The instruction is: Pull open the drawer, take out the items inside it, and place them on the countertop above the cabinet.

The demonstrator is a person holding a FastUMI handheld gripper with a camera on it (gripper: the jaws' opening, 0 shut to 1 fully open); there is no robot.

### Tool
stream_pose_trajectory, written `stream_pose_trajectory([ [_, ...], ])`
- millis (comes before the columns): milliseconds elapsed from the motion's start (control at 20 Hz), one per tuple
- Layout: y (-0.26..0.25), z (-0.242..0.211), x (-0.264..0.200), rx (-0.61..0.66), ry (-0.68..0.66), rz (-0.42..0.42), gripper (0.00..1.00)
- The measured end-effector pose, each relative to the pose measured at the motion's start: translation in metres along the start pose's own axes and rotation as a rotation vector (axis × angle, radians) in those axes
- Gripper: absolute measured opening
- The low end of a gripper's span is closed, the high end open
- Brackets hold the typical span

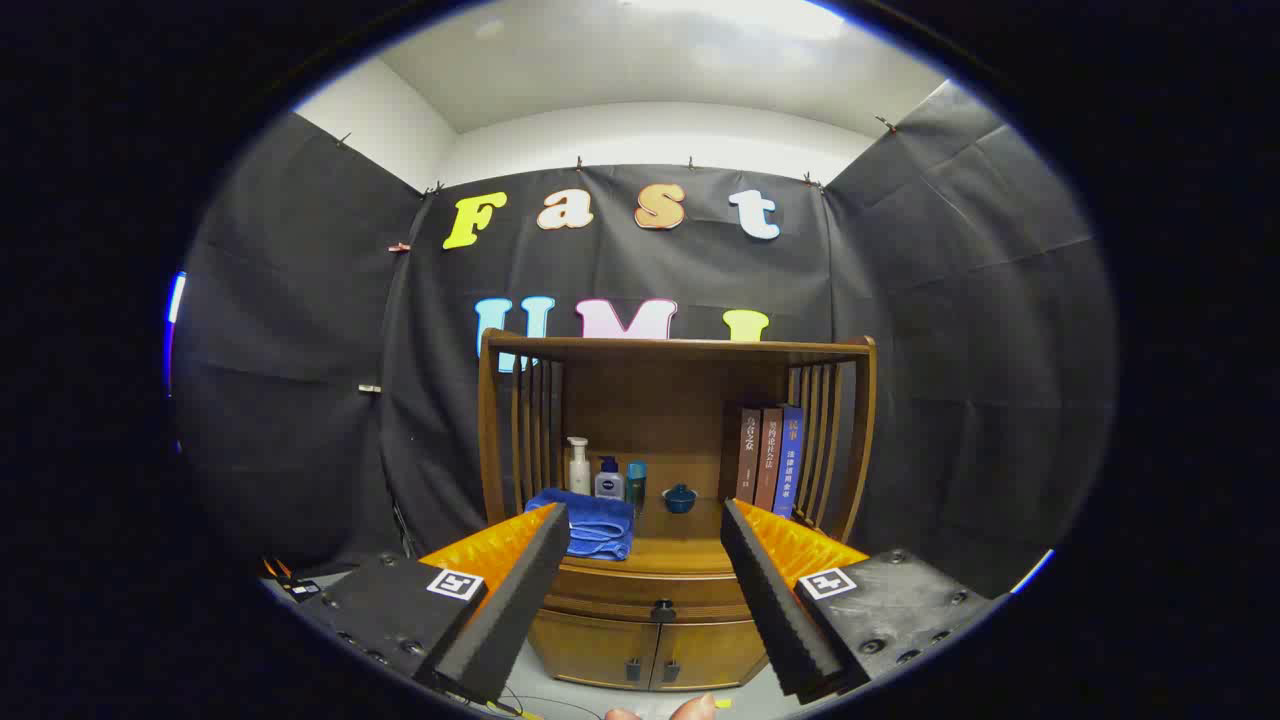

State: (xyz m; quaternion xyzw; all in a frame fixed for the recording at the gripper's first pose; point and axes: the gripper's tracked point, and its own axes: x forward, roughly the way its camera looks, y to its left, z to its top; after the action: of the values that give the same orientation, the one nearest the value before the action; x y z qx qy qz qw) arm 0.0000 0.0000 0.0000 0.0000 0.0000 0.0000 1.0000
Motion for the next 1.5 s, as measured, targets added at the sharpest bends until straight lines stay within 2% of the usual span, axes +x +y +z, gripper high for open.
stream_pose_trajectory([
  [350, 0.001, 0.007, 0.0, 0.03, -0.016, -0.006, 0.98],
  [1000, 0.008, 0.007, 0.004, 0.01, -0.036, 0.003, 0.99],
  [1300, 0.004, -0.006, 0.042, 0.045, -0.078, -0.012, 0.99],
  [1500, 0.005, -0.055, 0.084, 0.063, -0.033, 0.0, 0.98],
])
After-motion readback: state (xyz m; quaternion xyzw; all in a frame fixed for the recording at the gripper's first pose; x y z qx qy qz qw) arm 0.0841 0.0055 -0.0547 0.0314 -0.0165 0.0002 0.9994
